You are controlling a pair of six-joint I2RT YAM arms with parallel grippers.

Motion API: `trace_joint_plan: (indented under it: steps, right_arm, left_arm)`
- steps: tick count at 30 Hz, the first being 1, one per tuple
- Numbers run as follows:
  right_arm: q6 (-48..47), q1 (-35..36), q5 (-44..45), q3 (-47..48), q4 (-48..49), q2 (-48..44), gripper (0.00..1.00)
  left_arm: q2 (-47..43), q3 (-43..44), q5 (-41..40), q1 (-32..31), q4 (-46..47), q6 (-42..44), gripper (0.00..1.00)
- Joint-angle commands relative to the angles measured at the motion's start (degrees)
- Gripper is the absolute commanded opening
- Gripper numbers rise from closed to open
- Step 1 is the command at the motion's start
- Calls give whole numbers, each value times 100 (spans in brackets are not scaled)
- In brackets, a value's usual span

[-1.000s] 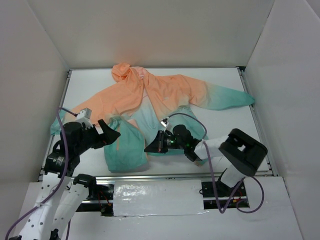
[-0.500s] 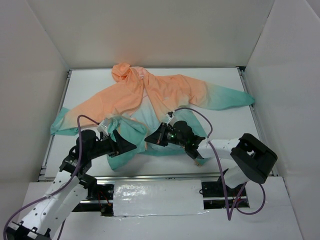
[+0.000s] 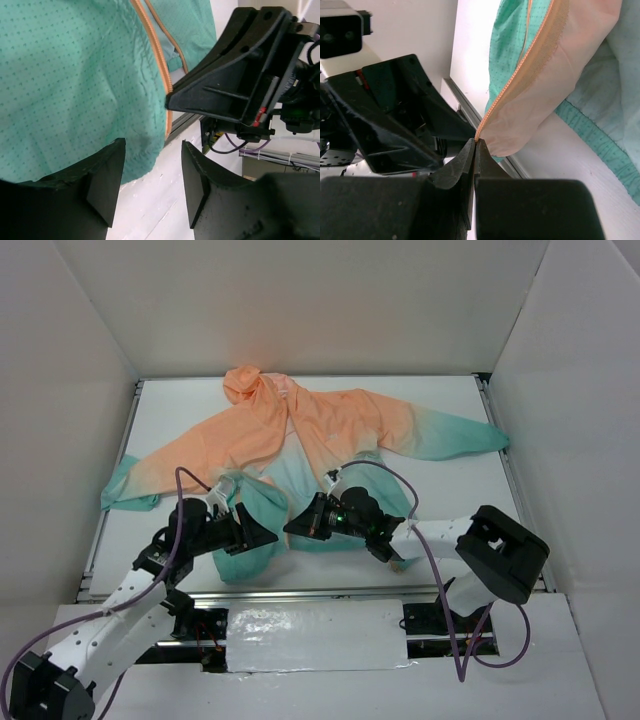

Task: Zip up the jacket

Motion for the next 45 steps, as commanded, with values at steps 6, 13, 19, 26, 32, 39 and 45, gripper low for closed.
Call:
trace_joint_plan:
  steps: [6, 13, 19, 26, 32, 39, 45]
  right_arm:
    - [35, 50, 196, 166, 291, 13, 0]
    - [88, 59, 125, 290, 414, 233, 0]
    - [53, 41, 195, 325, 318, 180, 0]
    - [9, -2, 152, 395, 230, 119, 0]
    - [44, -2, 134, 378, 273, 171, 0]
    - [44, -2, 99, 369, 318, 233, 0]
    - [17, -11, 55, 290, 344, 242, 0]
  left_arm:
    - [192, -76, 160, -31, 711, 87, 61]
    - [306, -287, 371, -49, 1080, 8, 61]
    - [350, -419, 389, -75, 1150, -10, 54]
    - [447, -639, 459, -84, 1466, -71, 56]
    - [500, -762, 714, -110, 1977, -238, 53]
    - [508, -683, 644, -128, 1915, -168, 42]
    - [561, -665, 573, -128, 1854, -133, 44]
